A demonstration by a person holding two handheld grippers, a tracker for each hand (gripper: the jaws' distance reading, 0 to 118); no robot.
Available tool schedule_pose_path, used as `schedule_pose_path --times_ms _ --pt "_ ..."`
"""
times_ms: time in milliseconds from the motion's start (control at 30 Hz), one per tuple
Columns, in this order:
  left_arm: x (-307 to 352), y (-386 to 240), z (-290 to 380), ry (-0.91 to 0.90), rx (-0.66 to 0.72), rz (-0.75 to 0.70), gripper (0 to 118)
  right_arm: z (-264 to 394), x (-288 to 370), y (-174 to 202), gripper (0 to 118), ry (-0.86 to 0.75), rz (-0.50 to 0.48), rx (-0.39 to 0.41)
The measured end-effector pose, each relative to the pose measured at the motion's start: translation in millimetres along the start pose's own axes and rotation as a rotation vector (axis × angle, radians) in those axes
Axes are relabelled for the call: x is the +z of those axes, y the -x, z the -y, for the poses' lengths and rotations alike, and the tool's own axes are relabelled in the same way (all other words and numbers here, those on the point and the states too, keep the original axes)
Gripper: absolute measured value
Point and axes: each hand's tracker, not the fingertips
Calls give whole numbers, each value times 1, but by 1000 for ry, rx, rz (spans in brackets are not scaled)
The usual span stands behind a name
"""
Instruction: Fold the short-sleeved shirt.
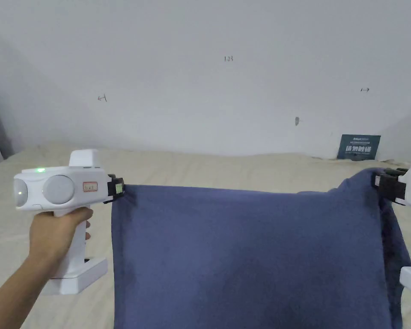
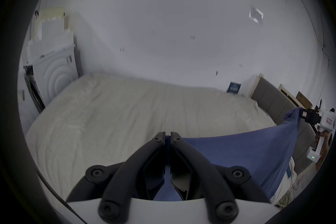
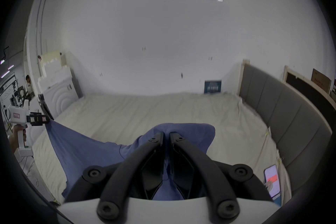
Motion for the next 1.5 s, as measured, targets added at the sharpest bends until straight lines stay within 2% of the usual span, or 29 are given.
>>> schedule_pose_path --times_ms 167,467,633,800,933,1233,1400,1500 --pt "20 -22 -76 -114 -85 -37 3 -73 8 11 5 -119 33 37" --pt "40 -44 -182 -283 -142 -67 3 -176 22 23 5 -284 60 71" --pt "33 -47 -221 -314 -172 -97 3 -213 19 29 5 -330 71 109" --pt "13 -52 -235 -329 -183 -108 3 -217 0 32 5 -343 85 130" --pt "-31 -58 -220 -281 -216 -131 3 -185 -29 30 5 -305 139 170" --pt "-123 -57 -82 -39 -218 -120 3 -43 -95 -10 5 -75 145 68" --pt "-126 -44 7 61 -211 -92 3 42 -92 -23 5 23 125 12" --pt "-122 -27 58 126 -190 -72 3 90 -72 -25 5 69 109 14"
